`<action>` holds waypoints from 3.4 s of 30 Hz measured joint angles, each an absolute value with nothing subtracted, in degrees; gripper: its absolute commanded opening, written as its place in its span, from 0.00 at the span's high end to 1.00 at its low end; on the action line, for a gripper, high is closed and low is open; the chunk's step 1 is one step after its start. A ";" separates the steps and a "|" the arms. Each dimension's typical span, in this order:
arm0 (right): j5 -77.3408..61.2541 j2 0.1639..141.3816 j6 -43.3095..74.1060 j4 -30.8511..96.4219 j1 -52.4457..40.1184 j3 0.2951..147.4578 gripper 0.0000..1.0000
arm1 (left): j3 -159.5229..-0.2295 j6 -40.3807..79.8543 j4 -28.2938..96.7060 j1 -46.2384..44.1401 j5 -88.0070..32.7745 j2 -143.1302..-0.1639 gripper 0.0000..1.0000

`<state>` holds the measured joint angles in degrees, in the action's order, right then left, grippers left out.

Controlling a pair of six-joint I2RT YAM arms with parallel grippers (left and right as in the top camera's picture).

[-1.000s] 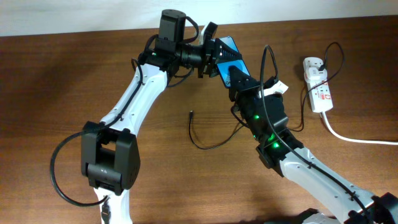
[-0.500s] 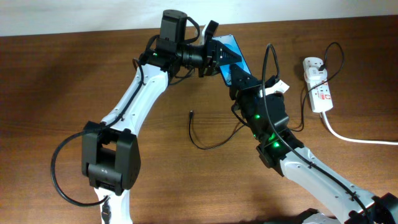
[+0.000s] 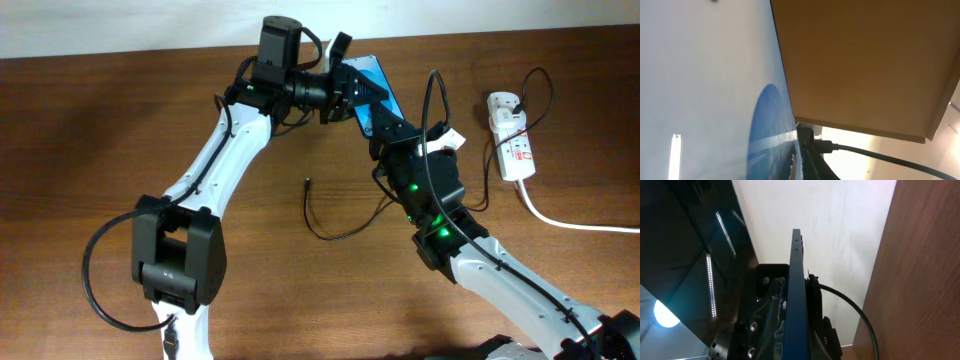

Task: Plug charger to phone and switch on socket
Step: 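Move the left gripper to the phone's top end and close on it, then open the right gripper and withdraw it from the phone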

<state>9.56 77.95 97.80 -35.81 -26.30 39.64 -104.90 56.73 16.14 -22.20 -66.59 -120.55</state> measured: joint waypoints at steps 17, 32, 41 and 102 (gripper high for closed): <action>9.72 77.95 98.35 -36.14 -25.47 40.10 0.96 | -104.88 58.26 12.12 -22.81 -63.68 -120.55 0.95; 10.04 77.95 98.43 -36.07 -25.32 40.14 0.96 | -104.88 58.08 11.97 -23.24 -61.12 -120.55 1.00; 10.00 77.95 98.78 -36.07 -25.28 40.18 0.96 | -104.88 58.04 11.92 -23.24 -60.88 -120.55 1.00; -21.93 77.95 42.63 14.09 -25.93 47.57 0.60 | -104.88 36.40 26.50 5.76 -86.02 -120.55 1.00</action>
